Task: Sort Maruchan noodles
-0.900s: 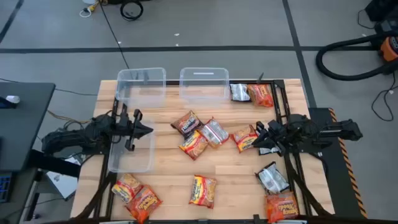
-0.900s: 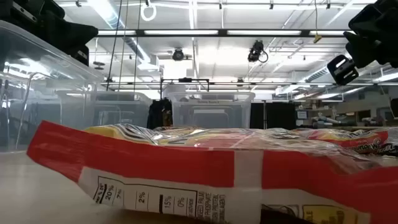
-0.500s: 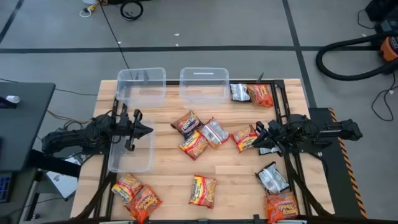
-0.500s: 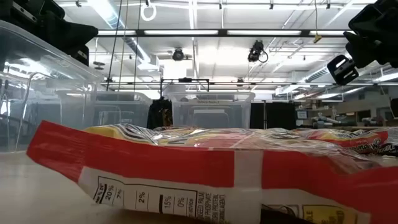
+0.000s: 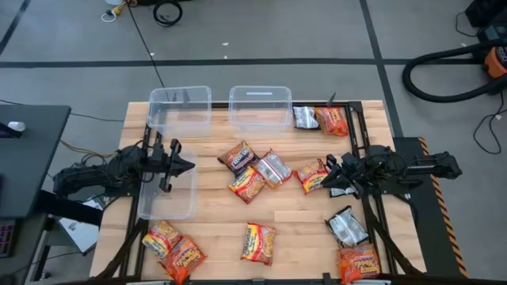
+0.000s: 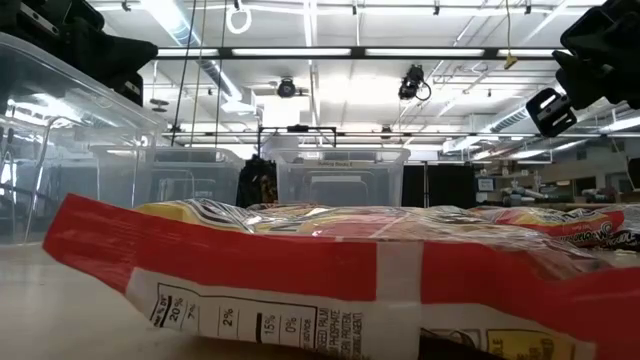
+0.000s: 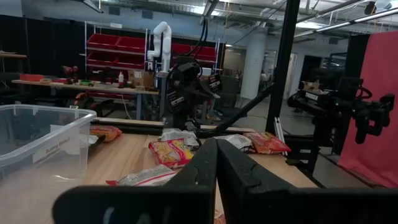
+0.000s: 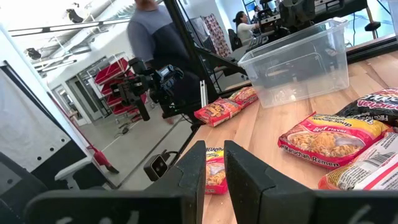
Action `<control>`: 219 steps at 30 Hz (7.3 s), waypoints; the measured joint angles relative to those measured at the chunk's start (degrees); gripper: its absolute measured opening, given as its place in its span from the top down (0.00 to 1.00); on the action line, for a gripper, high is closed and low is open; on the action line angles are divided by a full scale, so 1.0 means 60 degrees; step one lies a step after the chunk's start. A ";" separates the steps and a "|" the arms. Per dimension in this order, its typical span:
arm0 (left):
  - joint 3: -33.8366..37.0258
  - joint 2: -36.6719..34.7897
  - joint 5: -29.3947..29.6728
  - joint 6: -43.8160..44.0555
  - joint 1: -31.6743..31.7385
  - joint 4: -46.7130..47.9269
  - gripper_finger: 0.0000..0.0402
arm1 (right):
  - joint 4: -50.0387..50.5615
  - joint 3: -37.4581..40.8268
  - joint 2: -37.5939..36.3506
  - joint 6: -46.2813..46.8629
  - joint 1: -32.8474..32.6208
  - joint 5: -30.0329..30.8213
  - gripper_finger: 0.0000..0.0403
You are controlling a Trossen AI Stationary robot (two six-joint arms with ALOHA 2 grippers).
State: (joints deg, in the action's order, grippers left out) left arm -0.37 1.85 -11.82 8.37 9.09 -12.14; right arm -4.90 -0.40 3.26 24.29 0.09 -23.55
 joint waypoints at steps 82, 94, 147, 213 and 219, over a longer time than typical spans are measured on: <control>-1.0746 1.2154 0.4696 0.0063 -0.1546 0.7446 0.70 | -0.0031 0.0000 -0.0002 -0.2819 0.0079 0.1460 0.84; -1.4735 1.7109 0.4852 0.2223 -0.1284 0.9752 0.52 | -0.1007 -0.0003 -0.0005 -0.1625 0.0078 0.2446 0.84; -1.6793 2.0822 0.4953 0.2177 -0.1236 1.3113 0.97 | -0.0745 0.0000 0.0100 0.0200 0.0086 0.2424 0.84; -0.7651 1.1620 -0.4294 -0.0545 -0.3700 1.2621 0.97 | 0.0355 0.0000 0.0100 -0.0404 0.0060 0.3748 0.84; -0.7162 1.1620 -0.4490 -0.0525 -0.3434 1.2608 0.97 | 0.0355 0.0000 0.0100 -0.0284 0.0060 0.3748 0.84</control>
State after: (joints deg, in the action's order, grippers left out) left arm -43.34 71.57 -38.75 5.22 -11.52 63.51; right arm -2.76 -0.40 3.86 22.59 0.45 -1.06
